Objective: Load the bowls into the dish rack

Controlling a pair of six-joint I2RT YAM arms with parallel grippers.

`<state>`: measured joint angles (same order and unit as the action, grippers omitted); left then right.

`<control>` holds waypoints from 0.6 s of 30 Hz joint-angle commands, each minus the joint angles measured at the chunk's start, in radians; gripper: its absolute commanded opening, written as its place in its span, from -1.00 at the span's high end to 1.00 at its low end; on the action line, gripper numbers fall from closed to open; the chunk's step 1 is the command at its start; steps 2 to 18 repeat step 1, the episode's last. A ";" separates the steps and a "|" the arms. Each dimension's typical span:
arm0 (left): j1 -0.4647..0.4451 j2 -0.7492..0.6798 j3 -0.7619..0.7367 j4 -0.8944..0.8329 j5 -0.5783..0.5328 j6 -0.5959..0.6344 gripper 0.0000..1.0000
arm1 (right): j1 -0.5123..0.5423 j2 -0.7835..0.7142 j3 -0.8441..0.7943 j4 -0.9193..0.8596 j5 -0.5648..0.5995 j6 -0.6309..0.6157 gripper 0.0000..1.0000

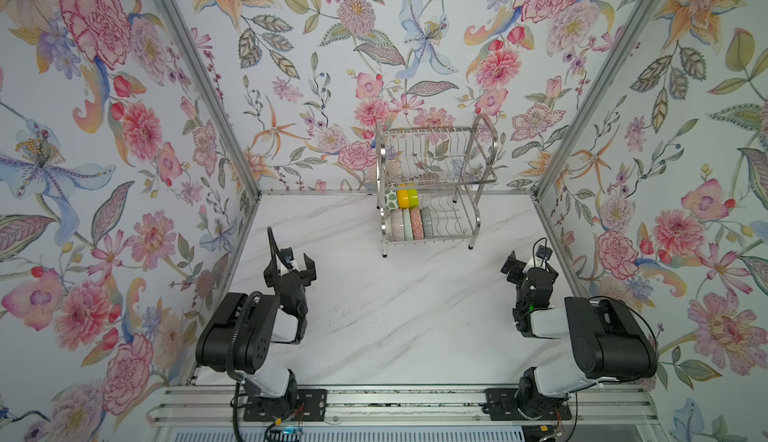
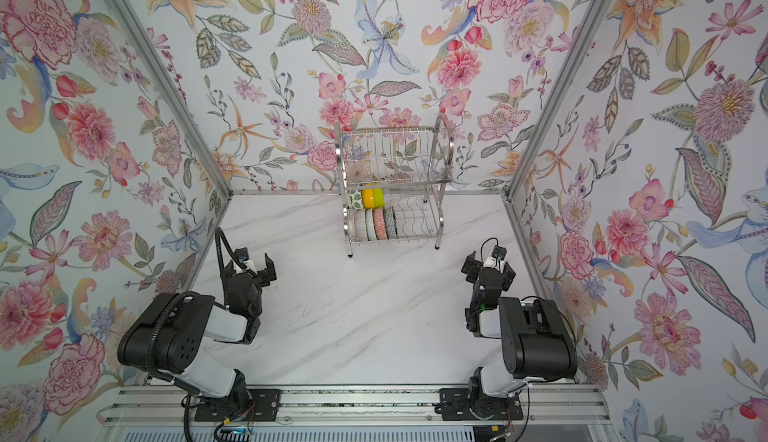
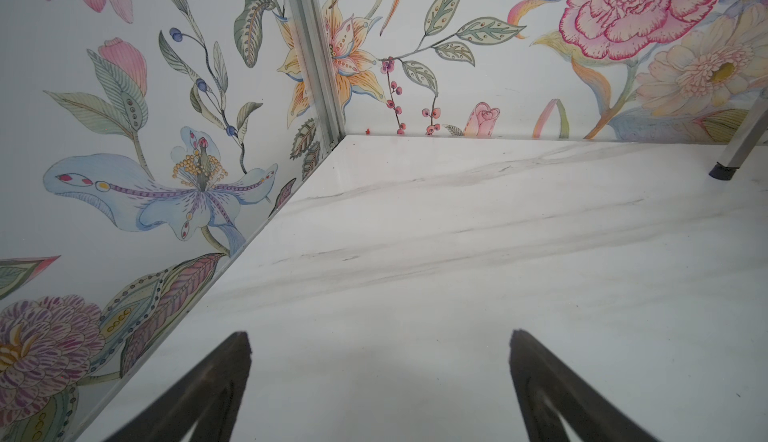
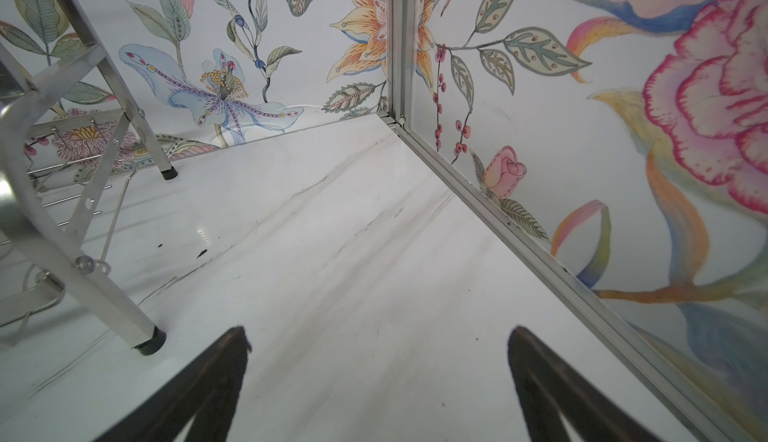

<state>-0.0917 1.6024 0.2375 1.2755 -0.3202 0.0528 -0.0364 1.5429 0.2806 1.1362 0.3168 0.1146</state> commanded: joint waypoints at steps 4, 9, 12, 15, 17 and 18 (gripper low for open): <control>0.005 -0.010 0.005 0.005 0.002 0.005 -0.98 | -0.002 0.006 0.002 -0.007 -0.009 0.010 -0.97; 0.005 -0.010 0.005 0.005 0.002 0.005 -0.98 | -0.002 0.006 0.002 -0.007 -0.009 0.010 -0.97; 0.005 -0.010 0.005 0.005 0.002 0.005 -0.98 | -0.002 0.006 0.002 -0.007 -0.009 0.010 -0.97; 0.005 -0.010 0.005 0.005 0.002 0.005 -0.98 | -0.002 0.006 0.002 -0.007 -0.009 0.010 -0.97; 0.005 -0.010 0.005 0.005 0.002 0.005 -0.98 | -0.002 0.006 0.002 -0.007 -0.009 0.010 -0.97; 0.005 -0.010 0.005 0.005 0.002 0.005 -0.98 | -0.002 0.006 0.002 -0.007 -0.009 0.010 -0.97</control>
